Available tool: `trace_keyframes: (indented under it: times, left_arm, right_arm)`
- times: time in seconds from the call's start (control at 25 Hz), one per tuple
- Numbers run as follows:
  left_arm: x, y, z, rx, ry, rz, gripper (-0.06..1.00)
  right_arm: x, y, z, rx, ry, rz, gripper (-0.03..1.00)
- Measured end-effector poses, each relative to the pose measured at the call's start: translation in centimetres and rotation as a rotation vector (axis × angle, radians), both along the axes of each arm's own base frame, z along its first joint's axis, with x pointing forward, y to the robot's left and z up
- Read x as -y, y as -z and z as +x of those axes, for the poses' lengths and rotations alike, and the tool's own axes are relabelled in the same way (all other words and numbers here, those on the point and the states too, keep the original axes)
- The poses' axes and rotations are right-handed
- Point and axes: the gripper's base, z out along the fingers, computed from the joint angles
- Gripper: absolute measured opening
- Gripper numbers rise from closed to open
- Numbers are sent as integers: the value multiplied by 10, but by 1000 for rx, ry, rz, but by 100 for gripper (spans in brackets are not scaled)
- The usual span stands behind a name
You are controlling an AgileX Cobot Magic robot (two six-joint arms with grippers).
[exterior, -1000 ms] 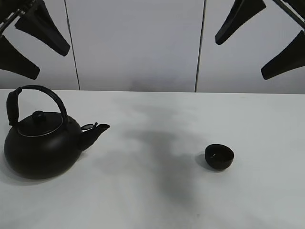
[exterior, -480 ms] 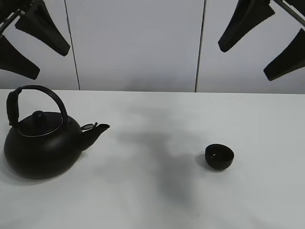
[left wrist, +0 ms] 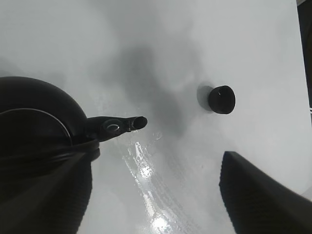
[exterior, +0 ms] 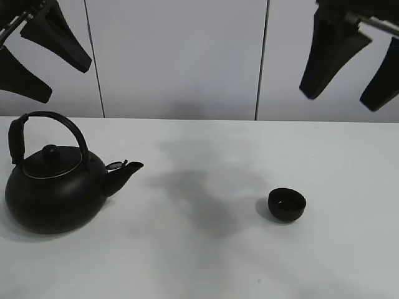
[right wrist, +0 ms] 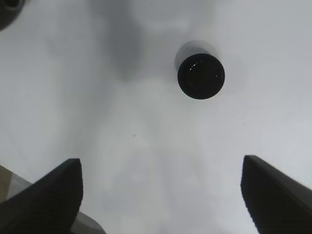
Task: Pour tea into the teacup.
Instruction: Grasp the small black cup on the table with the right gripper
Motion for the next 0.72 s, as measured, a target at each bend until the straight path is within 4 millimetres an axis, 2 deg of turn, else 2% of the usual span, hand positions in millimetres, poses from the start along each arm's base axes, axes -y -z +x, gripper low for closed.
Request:
trace_keyframes:
  times: [0.16, 0.4, 0.72]
  left_arm:
    - [0, 0, 0, 0, 0, 0, 53]
    - [0, 0, 0, 0, 0, 0, 53]
    - [0, 0, 0, 0, 0, 0, 53]
  right_arm:
    - [-21, 33, 15, -43, -24, -79, 61]
    - [-23, 79, 37, -101, 12, -175, 61]
    - [-34, 111, 52, -78, 18, -173, 61]
